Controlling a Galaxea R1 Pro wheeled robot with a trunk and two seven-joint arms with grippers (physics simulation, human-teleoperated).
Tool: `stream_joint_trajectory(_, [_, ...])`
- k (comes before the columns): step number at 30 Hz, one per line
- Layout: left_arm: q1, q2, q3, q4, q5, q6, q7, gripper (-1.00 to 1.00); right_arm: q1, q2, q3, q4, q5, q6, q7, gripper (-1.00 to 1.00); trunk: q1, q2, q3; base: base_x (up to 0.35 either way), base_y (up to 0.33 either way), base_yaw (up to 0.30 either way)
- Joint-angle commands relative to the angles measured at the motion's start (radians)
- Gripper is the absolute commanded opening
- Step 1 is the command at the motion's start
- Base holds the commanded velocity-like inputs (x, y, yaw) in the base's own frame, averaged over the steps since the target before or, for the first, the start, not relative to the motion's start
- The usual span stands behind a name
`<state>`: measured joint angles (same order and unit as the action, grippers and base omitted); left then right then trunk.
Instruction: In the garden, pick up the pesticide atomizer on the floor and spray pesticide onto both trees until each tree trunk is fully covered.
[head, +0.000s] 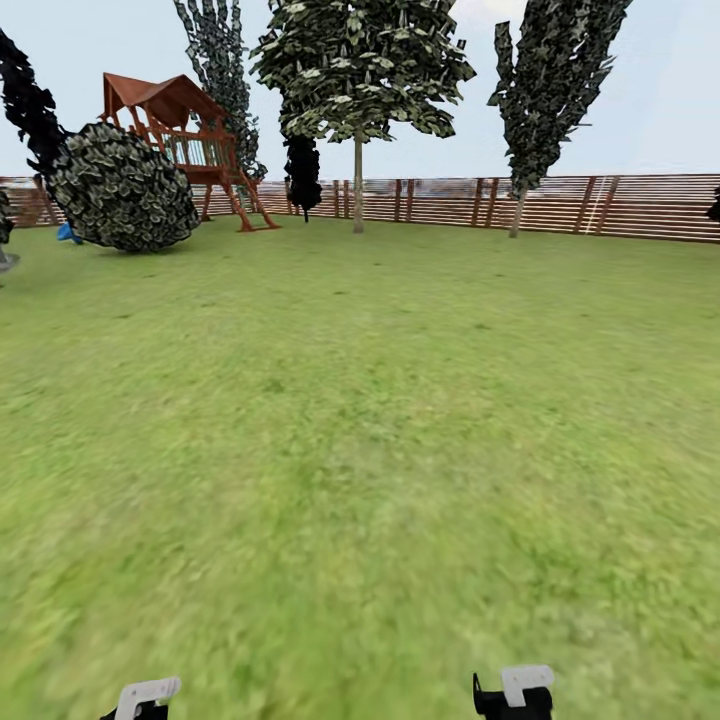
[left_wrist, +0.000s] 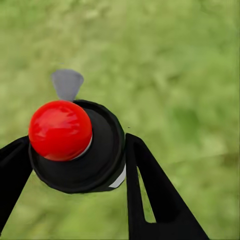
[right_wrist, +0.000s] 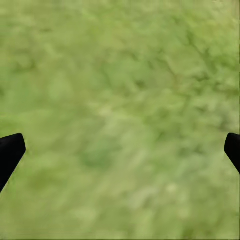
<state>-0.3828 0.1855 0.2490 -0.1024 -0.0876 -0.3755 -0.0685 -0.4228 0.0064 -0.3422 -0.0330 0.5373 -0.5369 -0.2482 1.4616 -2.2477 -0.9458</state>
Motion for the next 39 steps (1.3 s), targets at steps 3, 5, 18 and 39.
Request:
stream_joint_trajectory(3, [-0.001, 0.0, 0.009, 0.001, -0.009, -0.003, -0.004, -1.0, -0.001, 0.021, -0.006, 0.005, 0.012, -0.001, -0.006, 1.0, 0.0, 0.0, -0.001, 0.339, 0.0, 0.0])
stream_joint_trajectory(5, [-0.001, 0.0, 0.009, 0.001, -0.009, -0.003, -0.004, -1.0, -0.001, 0.024, -0.006, 0.005, 0.012, -0.001, -0.006, 1.0, 0.0, 0.0, -0.001, 0.339, 0.0, 0.0])
stream_joint_trajectory(18, [-0.001, -0.001, 0.009, 0.002, -0.009, -0.004, -0.004, -1.0, -0.001, 0.019, -0.051, 0.001, 0.004, -0.002, 0.124, 1.0, 0.0, 0.0, -0.001, 0.339, 0.0, 0.0])
stream_joint_trajectory(39, [-0.001, -0.001, 0.01, 0.003, -0.009, -0.004, -0.004, -1.0, -0.001, 0.023, -0.109, 0.005, 0.013, 0.0, 0.149, 1.0, 0.0, 0.0, -0.001, 0.339, 0.0, 0.0])
